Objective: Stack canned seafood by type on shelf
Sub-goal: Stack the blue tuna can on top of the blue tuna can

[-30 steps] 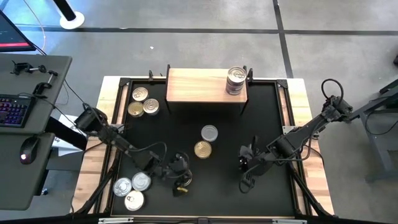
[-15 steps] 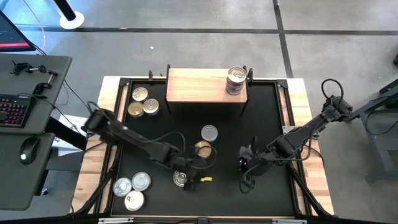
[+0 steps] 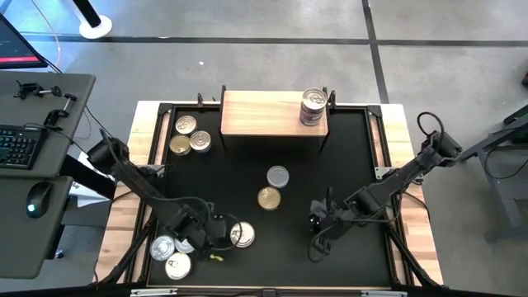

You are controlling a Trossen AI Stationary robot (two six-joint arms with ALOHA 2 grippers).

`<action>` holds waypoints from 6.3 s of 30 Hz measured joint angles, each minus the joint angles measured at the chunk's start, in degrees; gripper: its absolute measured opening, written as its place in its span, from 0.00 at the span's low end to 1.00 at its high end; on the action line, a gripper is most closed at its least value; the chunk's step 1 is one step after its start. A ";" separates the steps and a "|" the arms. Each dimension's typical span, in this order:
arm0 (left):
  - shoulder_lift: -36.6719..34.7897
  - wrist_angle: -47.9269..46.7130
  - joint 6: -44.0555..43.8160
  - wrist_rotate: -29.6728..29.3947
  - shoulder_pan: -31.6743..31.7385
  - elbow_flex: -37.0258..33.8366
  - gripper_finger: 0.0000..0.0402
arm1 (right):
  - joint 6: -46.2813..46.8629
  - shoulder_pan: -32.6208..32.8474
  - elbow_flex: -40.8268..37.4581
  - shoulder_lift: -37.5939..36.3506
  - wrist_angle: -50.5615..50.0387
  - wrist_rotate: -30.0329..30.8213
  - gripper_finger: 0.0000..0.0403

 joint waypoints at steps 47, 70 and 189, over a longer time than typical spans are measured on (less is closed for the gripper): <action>11.61 31.02 22.37 -9.89 8.58 6.75 0.00 | 12.11 -13.25 0.04 18.72 17.84 -12.83 0.73; 18.37 31.22 20.46 -12.15 7.45 6.94 0.00 | 12.36 -13.06 0.00 18.50 33.66 -18.27 0.68; -27.72 17.70 -17.87 -41.23 -10.71 -10.34 0.00 | -92.51 -17.25 70.47 52.72 -38.13 -5.49 0.74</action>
